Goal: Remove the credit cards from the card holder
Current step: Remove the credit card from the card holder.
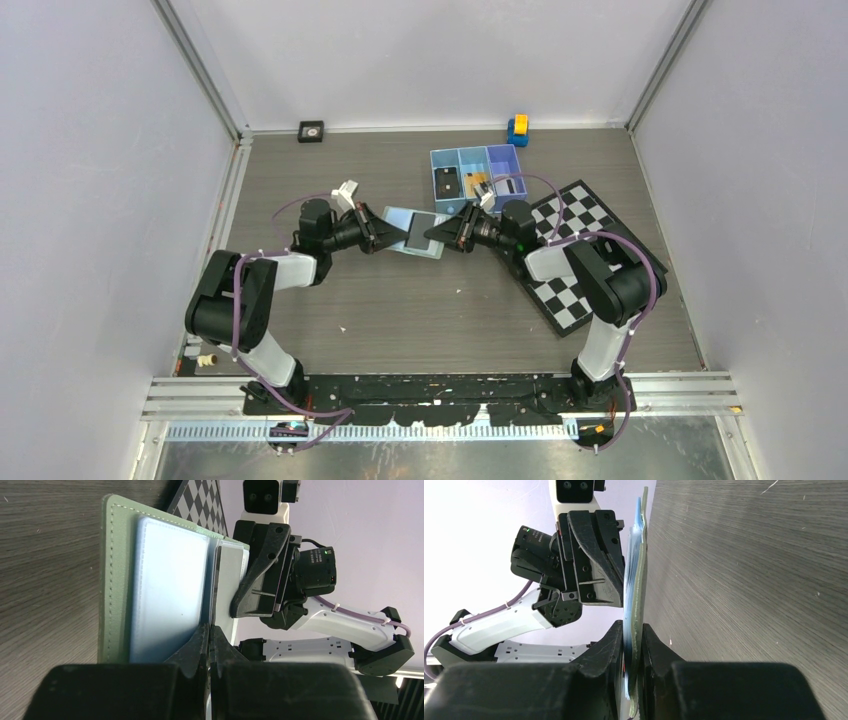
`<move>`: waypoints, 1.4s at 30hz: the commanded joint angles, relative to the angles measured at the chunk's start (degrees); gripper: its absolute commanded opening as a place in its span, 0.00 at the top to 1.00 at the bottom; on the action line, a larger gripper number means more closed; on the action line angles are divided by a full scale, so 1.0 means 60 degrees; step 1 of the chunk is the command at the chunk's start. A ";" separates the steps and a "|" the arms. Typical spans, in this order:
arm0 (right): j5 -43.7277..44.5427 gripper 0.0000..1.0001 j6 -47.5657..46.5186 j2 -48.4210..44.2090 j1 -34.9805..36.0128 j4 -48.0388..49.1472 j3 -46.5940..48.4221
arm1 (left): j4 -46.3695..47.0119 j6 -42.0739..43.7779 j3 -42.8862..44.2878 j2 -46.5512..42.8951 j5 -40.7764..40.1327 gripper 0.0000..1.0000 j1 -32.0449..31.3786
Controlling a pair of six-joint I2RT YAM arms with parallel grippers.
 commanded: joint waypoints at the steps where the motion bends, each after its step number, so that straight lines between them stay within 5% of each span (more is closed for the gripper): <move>1: -0.0064 0.81 0.0051 -0.0558 -0.0109 0.0693 -0.0061 | 0.0602 -0.0056 -0.0010 -0.0290 -0.0234 1.00 0.0204; 10: 0.0001 0.77 0.0026 -0.0736 -0.0188 0.0784 -0.0213 | 0.0333 0.0160 -0.0025 -0.0328 -0.0367 1.00 0.0231; 16: 0.0037 0.99 0.0038 -0.0741 -0.0270 0.0802 -0.0267 | 0.0362 0.0140 -0.0079 -0.0347 -0.0368 1.00 0.0330; 29: 0.0092 0.99 0.0101 -0.0891 -0.0422 0.0873 -0.0394 | 0.0168 0.0266 -0.0116 -0.0580 -0.0441 1.00 0.0411; 42: -0.0101 0.56 0.0655 -0.0394 -0.0389 0.1945 -0.0400 | 0.1318 -0.0434 0.0075 -0.0172 0.0113 1.00 -0.0081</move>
